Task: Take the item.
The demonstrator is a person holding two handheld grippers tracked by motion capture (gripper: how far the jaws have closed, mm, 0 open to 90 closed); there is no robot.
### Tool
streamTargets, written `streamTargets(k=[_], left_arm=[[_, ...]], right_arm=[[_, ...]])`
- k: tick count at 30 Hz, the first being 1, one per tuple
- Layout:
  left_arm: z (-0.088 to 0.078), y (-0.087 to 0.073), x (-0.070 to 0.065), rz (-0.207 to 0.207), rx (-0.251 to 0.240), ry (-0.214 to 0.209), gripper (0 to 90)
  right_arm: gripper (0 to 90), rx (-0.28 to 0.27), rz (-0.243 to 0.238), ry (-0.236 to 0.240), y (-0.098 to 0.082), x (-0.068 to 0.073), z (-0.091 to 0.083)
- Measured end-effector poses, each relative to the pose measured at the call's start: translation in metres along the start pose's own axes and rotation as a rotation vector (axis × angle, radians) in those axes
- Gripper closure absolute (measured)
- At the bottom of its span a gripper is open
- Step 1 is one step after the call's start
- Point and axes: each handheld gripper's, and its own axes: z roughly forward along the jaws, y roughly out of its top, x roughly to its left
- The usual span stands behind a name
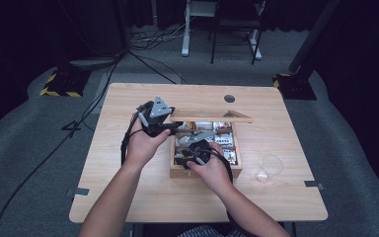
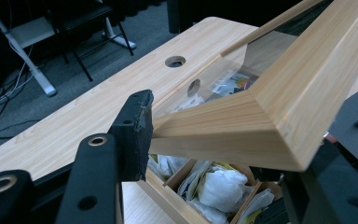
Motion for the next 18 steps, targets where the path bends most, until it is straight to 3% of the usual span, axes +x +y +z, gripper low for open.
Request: streamTargets(k=[3, 9, 18], left_arm=[[0.0003, 0.0000, -0.0002, 0.002, 0.002, 0.001, 48.9], [0.0004, -0.0001, -0.0002, 0.002, 0.000, 0.000, 48.9], [0.0004, -0.0001, 0.0000, 0.001, 0.000, -0.001, 48.9]], right_arm=[[58.3, 0.005, -0.013, -0.003, 0.0003, 0.0006, 0.0010], [77.5, -0.009, -0.048, -0.001, 0.0028, 0.0024, -0.0033], [90.0, -0.021, -0.079, -0.009, 0.0041, 0.0034, -0.0075]])
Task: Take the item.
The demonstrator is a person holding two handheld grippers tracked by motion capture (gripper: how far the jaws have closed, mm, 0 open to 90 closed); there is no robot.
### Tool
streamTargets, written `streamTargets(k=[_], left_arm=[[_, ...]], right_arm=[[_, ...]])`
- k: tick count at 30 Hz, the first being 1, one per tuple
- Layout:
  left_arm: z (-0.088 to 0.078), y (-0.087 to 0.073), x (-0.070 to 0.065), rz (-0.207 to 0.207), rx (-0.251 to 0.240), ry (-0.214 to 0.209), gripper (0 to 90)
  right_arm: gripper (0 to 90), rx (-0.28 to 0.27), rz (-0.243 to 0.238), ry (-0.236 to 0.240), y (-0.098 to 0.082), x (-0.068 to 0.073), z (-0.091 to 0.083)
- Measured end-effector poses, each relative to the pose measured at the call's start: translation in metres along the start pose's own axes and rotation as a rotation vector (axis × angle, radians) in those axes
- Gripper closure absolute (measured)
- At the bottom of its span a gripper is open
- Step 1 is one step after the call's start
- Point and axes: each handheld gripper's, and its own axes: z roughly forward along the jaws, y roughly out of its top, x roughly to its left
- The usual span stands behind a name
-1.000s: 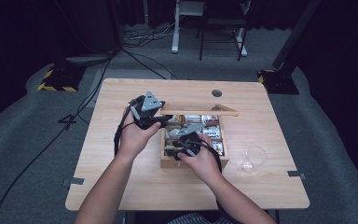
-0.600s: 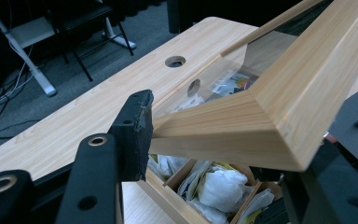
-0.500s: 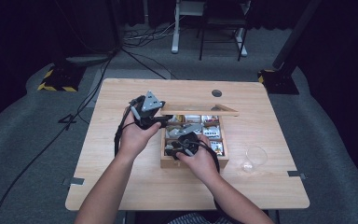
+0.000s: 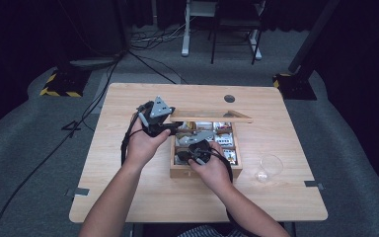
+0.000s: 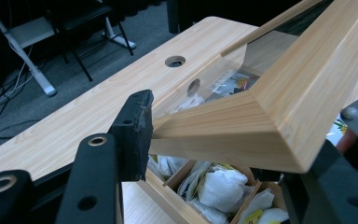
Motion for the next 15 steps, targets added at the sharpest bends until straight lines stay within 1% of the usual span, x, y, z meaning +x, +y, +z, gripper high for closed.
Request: streamTargets(k=[2, 8, 9, 10, 11, 12, 15], left_arm=[[0.0000, 0.0000, 0.0001, 0.000, 0.000, 0.000, 48.9], [0.0000, 0.0000, 0.0001, 0.000, 0.000, 0.000, 48.8], [0.0000, -0.0001, 0.0001, 0.001, 0.001, 0.000, 48.8], [0.0000, -0.0001, 0.0001, 0.001, 0.000, 0.000, 48.8], [0.0000, -0.0001, 0.0001, 0.000, 0.000, 0.000, 48.8], [0.0001, 0.0000, 0.0001, -0.001, 0.000, -0.001, 48.9], [0.0001, 0.0000, 0.0000, -0.002, -0.001, 0.000, 48.8]], right_arm=[[90.0, -0.011, -0.009, -0.008, 0.0009, 0.0007, -0.0013], [90.0, -0.016, -0.013, -0.007, 0.0026, 0.0014, -0.0029], [88.0, -0.010, -0.016, -0.006, 0.0025, 0.0017, -0.0038], [88.0, -0.010, -0.016, -0.006, 0.0025, 0.0017, -0.0038], [80.0, -0.006, -0.022, -0.011, 0.0015, 0.0017, -0.0042], [78.0, 0.007, -0.022, -0.014, 0.0007, 0.0018, -0.0040], [76.1, 0.031, -0.022, -0.018, -0.0026, 0.0011, -0.0021]])
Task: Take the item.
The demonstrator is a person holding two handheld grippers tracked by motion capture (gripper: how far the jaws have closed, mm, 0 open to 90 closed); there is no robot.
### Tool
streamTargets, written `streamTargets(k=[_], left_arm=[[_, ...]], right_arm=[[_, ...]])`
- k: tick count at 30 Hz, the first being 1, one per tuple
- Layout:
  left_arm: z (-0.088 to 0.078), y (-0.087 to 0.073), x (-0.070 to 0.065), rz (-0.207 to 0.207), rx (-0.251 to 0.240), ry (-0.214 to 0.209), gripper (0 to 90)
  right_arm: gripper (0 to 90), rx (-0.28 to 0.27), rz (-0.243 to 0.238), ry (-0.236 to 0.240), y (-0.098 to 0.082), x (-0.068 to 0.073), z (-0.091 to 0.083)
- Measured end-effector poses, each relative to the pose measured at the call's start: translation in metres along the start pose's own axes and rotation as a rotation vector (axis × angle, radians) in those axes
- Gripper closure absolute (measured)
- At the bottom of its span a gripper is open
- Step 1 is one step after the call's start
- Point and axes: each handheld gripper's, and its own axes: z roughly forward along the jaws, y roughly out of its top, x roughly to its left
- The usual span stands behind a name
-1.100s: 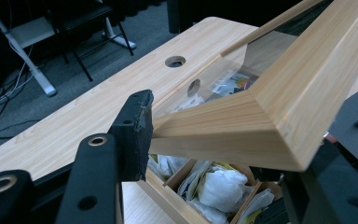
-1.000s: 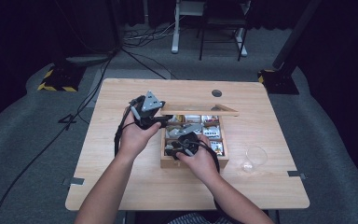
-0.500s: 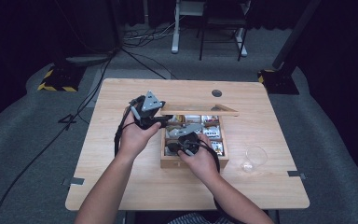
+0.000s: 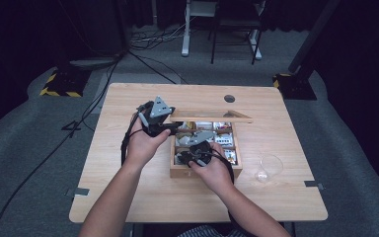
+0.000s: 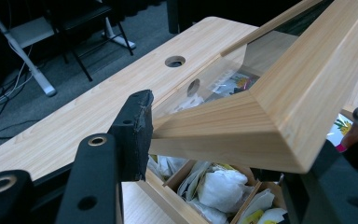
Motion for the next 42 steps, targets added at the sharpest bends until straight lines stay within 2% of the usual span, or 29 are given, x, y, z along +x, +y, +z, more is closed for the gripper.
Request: streamTargets(k=[3, 9, 19, 31, 42], left_arm=[[0.000, 0.000, 0.000, 0.002, 0.000, 0.000, 48.8], [0.000, 0.000, 0.000, -0.001, 0.000, -0.001, 48.8], [0.000, 0.000, 0.000, -0.001, -0.001, -0.001, 48.8], [0.001, 0.000, 0.001, -0.005, -0.001, -0.005, 48.7], [0.003, 0.002, 0.001, 0.001, 0.011, -0.008, 48.7]], right_arm=[[75.3, 0.011, 0.002, 0.000, -0.002, -0.002, 0.003], [87.1, 0.007, -0.002, -0.005, -0.002, -0.004, 0.003], [89.0, -0.039, -0.014, -0.023, 0.002, -0.002, -0.007], [89.0, -0.120, -0.004, -0.024, 0.011, -0.001, -0.031], [89.0, -0.164, 0.007, -0.025, 0.014, -0.002, -0.062]])
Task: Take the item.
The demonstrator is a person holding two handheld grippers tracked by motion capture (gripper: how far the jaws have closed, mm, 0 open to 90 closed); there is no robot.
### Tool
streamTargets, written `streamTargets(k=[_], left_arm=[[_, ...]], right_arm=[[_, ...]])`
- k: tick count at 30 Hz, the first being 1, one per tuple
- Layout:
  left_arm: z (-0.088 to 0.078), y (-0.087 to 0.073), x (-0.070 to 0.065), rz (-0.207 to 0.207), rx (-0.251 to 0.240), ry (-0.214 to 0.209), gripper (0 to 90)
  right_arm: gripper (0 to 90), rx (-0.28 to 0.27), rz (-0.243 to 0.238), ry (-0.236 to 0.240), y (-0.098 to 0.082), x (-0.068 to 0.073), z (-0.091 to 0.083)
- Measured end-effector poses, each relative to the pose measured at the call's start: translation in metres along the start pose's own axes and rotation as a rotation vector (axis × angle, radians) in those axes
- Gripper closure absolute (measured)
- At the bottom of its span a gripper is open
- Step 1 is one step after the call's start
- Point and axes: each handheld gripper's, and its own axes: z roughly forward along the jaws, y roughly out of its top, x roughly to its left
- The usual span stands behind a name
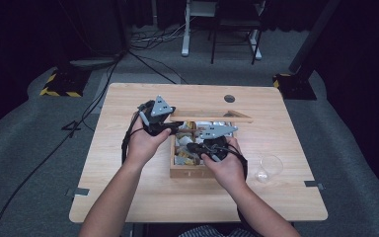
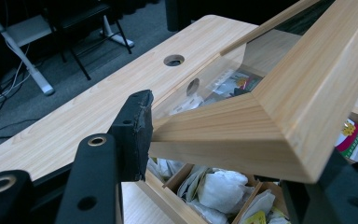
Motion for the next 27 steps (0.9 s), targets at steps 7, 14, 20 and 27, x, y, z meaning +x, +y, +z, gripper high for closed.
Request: streamTargets(k=[7, 14, 20, 27], left_arm=[[0.000, 0.000, 0.001, 0.002, 0.000, -0.004, 48.7], [0.000, 0.000, 0.001, 0.000, 0.000, -0.003, 48.7], [0.000, 0.000, 0.000, -0.002, 0.001, 0.000, 48.7], [0.000, 0.000, 0.000, 0.001, 0.001, -0.001, 48.7]], right_arm=[[89.0, -0.022, 0.003, -0.022, -0.001, -0.003, -0.025], [89.0, -0.058, 0.022, -0.062, -0.006, -0.011, -0.055], [89.0, -0.064, 0.031, -0.088, -0.010, -0.015, -0.074], [89.0, -0.078, 0.044, -0.122, -0.016, -0.021, -0.093]])
